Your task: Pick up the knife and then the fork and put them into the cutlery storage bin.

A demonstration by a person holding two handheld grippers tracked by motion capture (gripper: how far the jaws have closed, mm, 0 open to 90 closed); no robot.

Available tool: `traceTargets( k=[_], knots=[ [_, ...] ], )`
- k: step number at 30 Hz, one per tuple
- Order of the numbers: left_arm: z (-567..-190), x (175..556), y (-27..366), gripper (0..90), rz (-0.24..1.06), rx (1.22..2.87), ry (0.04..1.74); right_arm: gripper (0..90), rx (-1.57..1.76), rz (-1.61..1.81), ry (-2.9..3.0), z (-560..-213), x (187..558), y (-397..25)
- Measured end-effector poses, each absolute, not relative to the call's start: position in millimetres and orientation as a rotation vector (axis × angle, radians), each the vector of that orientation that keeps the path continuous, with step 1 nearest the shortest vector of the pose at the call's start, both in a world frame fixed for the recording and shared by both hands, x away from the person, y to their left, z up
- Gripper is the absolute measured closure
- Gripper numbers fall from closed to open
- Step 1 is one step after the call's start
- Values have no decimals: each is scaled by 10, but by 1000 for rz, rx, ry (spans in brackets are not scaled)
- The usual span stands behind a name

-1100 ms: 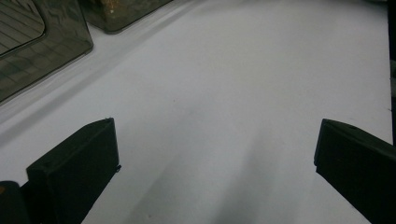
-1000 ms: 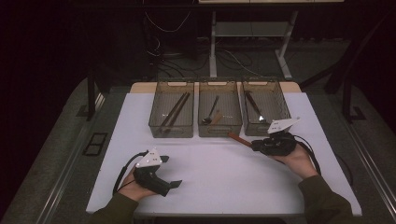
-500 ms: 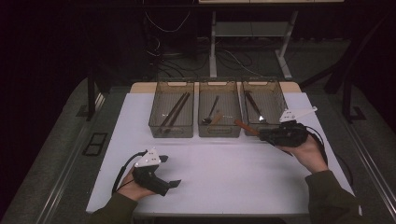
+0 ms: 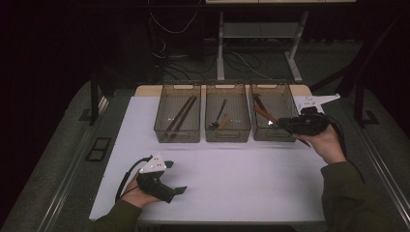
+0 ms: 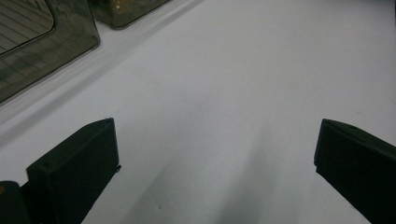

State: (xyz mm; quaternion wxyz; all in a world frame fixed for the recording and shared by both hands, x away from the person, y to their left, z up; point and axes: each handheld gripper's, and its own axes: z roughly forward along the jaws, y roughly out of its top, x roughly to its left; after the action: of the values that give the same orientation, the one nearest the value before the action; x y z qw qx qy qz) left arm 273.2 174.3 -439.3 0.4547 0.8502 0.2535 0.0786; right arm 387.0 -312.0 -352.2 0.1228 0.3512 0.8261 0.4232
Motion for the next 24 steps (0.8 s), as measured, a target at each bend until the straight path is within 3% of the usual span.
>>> traceTargets(
  k=[12,24],
  knots=[
    [-4399,2734,1733,0,193,2097,624,780,1126,1146,2322,-3385,4275,-3164],
    [-4395,2735,1733,0,198,2091,628,780,1265,1014,2322,-3565,4651,-3044]
  ],
)
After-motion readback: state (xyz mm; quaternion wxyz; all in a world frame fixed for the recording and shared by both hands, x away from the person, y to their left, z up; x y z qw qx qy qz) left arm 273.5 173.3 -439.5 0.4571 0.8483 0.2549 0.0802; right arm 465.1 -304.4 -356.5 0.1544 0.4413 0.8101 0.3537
